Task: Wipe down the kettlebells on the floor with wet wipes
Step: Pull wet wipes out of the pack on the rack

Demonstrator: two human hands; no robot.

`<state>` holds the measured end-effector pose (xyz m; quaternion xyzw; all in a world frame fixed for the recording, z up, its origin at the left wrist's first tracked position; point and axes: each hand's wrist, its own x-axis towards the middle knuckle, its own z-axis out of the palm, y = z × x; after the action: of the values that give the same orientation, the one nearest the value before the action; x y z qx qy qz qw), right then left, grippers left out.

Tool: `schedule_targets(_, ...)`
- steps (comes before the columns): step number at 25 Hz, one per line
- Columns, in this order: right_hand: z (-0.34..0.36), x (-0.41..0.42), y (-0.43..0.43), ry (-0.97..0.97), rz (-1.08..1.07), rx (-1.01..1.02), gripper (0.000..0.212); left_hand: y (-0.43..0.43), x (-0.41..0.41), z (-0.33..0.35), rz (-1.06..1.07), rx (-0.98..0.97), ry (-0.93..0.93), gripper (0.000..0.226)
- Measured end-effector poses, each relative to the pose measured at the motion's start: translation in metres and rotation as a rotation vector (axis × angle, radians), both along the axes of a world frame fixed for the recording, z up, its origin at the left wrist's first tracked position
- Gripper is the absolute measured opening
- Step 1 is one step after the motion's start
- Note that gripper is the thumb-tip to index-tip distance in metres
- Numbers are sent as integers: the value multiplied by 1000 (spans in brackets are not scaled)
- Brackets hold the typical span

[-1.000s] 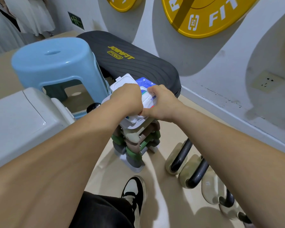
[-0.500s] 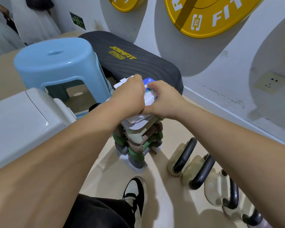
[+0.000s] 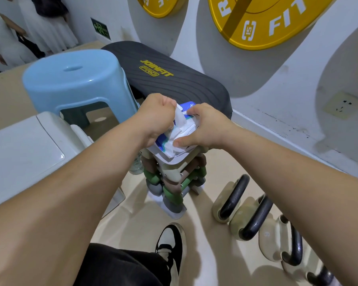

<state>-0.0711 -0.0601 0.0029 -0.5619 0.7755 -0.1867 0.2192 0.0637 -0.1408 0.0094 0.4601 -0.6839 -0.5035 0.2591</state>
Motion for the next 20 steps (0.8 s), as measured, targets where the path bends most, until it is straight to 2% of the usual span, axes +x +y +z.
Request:
schedule_targets(2, -2, 0, 1, -8, -1, -2, 103, 0, 0, -1, 36, 63, 59, 48)
schedule_targets(5, -5, 0, 1, 0, -2, 2, 102, 2, 2, 4, -16, -135, -114, 33)
schedule_targets(8, -7, -1, 3, -4, 4, -6, 97, 2, 7, 4, -125, -339, -312, 32)
schedule_targets(10, -9, -2, 5, -13, 7, -20, 93, 4, 9, 2, -136, -421, -381, 18)
schedule_targets(12, -11, -3, 5, -21, 6, -28, 95, 2, 8, 0, -141, -428, -354, 2)
schedule_targets(14, -13, -4, 3, -38, -4, -31, 99, 1, 8, -2, -143, -349, -286, 7)
schedule_targets(18, -18, -4, 2, -55, -22, -32, 105, 2, 3, -1, 1, -32, -89, 22)
schedule_targets(20, -19, -8, 3, -149, -35, -40, 101, 2, 1, 0, 34, 89, -51, 26)
